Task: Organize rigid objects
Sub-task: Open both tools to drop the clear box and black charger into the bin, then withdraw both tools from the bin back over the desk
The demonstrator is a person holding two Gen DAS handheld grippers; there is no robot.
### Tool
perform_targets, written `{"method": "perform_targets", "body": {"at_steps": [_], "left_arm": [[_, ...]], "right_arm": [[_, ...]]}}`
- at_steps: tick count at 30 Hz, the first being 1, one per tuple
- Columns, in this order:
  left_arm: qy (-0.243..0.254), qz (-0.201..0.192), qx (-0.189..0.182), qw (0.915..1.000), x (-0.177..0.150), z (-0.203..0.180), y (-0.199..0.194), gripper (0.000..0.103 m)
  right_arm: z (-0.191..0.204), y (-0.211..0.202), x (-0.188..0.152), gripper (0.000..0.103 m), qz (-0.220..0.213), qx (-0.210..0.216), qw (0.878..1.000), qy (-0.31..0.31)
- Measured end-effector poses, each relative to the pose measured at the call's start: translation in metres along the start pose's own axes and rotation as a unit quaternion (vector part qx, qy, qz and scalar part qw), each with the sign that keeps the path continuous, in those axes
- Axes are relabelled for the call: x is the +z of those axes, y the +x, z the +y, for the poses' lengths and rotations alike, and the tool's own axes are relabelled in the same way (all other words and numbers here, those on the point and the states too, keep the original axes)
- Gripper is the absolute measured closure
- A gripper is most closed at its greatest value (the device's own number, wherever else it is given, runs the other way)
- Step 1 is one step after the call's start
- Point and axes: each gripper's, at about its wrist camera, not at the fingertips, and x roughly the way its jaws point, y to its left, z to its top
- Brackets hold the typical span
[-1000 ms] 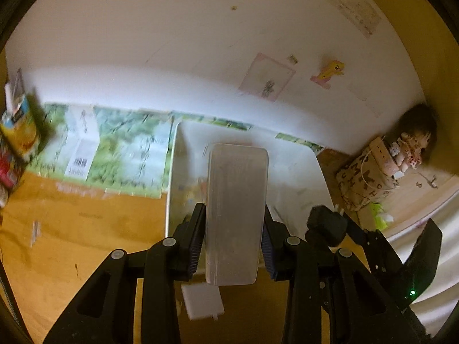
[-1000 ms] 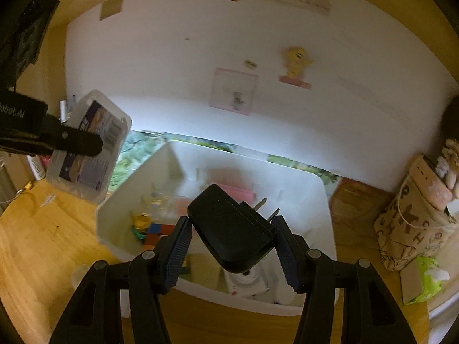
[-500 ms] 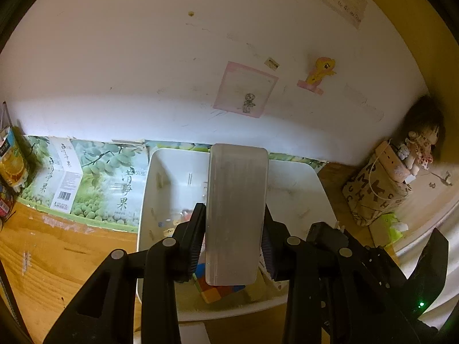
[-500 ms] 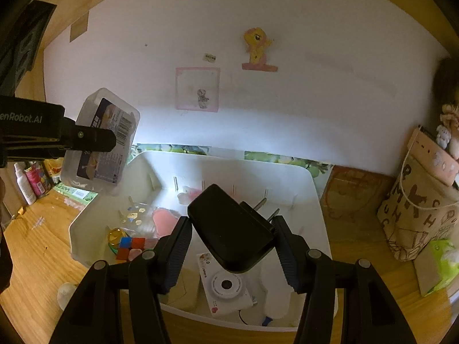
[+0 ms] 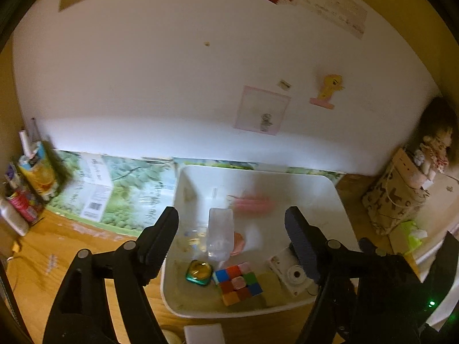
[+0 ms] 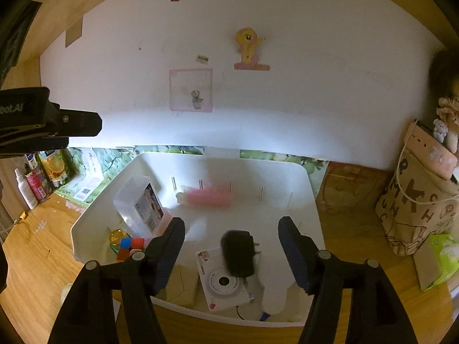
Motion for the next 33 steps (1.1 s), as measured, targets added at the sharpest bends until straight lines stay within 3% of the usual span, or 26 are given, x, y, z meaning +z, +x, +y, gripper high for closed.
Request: {"method": "perform_targets", "body": {"at_steps": [12, 20, 24, 33], "left_arm": [[-0.032, -0.035, 0.052, 0.9975, -0.023, 0.000, -0.059, 0.023], [-0.040, -0.060, 0.120, 0.9902, -0.049, -0.006, -0.103, 0.023], [-0.063, -0.058, 0.167, 0.9823, -0.064, -0.002, -0.121, 0.023], [-0.110, -0.046, 0.233, 0.9652, -0.099, 0.012, -0.147, 0.023]], "right_arm": [[-0.006, -0.045, -0.001, 0.027, -0.018, 0.021, 1.000, -0.008], [-0.016, -0.068, -0.009, 0.025, -0.004, 0.085, 0.996, 0.016], [-0.014, -0.073, -0.014, 0.025, 0.008, 0.117, 0.993, 0.016], [-0.003, -0.061, -0.031, 0.025, 0.062, 0.196, 0.979, 0.015]]}}
